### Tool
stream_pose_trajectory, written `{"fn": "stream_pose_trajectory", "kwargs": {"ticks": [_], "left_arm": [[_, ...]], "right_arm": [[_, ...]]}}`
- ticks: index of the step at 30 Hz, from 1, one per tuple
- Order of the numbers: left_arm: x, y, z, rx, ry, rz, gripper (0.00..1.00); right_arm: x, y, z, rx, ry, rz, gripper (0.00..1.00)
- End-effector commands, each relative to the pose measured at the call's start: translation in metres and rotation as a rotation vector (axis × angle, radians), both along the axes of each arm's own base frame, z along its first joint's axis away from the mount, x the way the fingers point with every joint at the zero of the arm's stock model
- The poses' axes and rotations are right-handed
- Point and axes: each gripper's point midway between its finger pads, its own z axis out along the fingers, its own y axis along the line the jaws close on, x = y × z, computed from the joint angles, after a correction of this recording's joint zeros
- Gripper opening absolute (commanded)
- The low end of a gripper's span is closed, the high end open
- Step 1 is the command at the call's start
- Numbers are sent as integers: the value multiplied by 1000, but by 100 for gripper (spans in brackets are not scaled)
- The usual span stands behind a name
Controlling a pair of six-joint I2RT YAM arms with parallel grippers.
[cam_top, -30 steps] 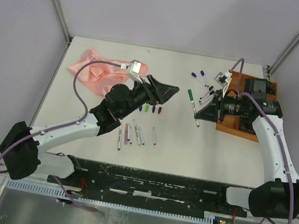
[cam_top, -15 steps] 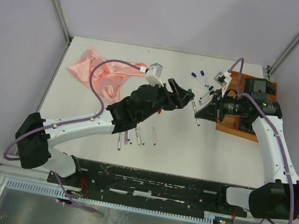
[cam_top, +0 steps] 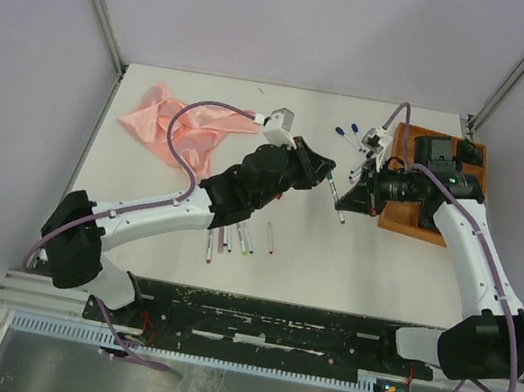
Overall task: Open the pen caps
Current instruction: Open the pen cap from the pen.
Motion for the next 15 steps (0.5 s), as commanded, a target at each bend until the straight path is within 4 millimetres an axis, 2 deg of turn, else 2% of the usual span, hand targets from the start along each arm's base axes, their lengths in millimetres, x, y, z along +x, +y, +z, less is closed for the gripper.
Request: {"fn": "stream_pose_trajectory", "kwargs": {"ticks": [1, 3, 5, 6, 7, 9, 10, 12, 15], "left_arm": [[-4, -6, 17, -38, -25, -33, 15], [-6, -6, 14, -32, -23, -45, 14], [-9, -7, 12, -26, -33, -64, 5], [-11, -6, 12, -29, -42, -74, 3], [-13, -6, 14, -39, -61, -88, 3], [-19, -5, 17, -64, -114, -120, 3], [-22, -4, 21, -79, -148, -139, 3], [-27, 0, 23, -95, -198, -176, 3], [-35, 11, 28, -119, -263, -245, 3]], "right_arm": [[5, 3, 0, -15, -46, 12, 0], [4, 3, 1, -12, -49, 16, 0], [3, 4, 1, -3, -45, 21, 0], [2, 6, 3, 7, -43, 28, 2], [1, 7, 4, 19, -41, 34, 11], [-3, 11, 9, 61, -28, 51, 37], [-5, 14, 13, 89, -26, 63, 45], [-10, 18, 19, 136, -25, 89, 52], [-12, 21, 27, 171, -82, 118, 56]]}}
